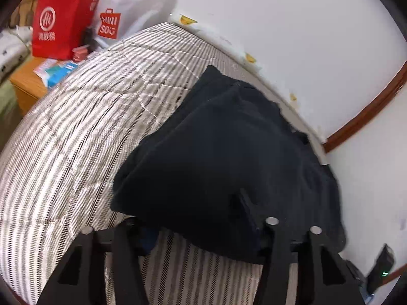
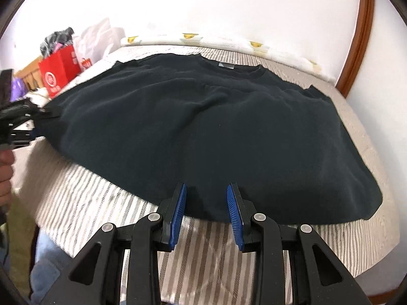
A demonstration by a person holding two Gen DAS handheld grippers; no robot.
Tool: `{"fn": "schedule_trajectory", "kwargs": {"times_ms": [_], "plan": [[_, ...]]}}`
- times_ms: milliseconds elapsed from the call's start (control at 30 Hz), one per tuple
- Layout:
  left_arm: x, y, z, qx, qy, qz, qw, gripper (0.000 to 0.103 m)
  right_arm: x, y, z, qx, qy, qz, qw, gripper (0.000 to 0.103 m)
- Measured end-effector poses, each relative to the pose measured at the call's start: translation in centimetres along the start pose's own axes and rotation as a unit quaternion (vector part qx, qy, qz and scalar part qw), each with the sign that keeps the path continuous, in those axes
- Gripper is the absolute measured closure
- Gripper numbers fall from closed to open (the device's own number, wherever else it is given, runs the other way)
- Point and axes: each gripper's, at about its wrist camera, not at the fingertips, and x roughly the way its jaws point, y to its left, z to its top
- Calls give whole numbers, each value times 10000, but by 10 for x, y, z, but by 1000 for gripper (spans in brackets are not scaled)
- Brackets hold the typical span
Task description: Fold small clothes
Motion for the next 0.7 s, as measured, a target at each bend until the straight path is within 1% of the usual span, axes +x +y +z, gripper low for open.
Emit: {"fn": "schedule_trajectory", "kwargs": {"times_ms": [33,100,133,233,333,400,533,633,700], "plan": [[-1,-3,1,5,-25,87,10000,65,-4,-5,-2,61,-17,43,10000,70],[-8,-11,4,14,-174,248,9995,76,-11,-18,-4,195,-60,88,9998,70],[-11,-17,6,95,-216,352,9991,80,-14,-27,-4,272,-81,89,9996,70],[-20,-40,11,389,-425,613,9965,84,-23,-55,-6,561,-188,-126,9982,70],[-36,-73,13,902,-722,707,9908,86,-34,-89,-10,992,-290,-195,9945,70],[-43,-95,14,1224,-792,640,9872,87,-40,-103,-12,1165,-351,-252,9922,70],[-50,-142,12,1683,-831,357,9816,89,-51,-125,-18,1409,-455,-312,9885,70],[-45,-176,7,2023,-755,56,9764,90,-60,-135,-24,1489,-509,-397,9867,70],[-37,-194,-1,2315,-630,-99,9707,90,-63,-144,-29,1561,-518,-457,9853,70]]}}
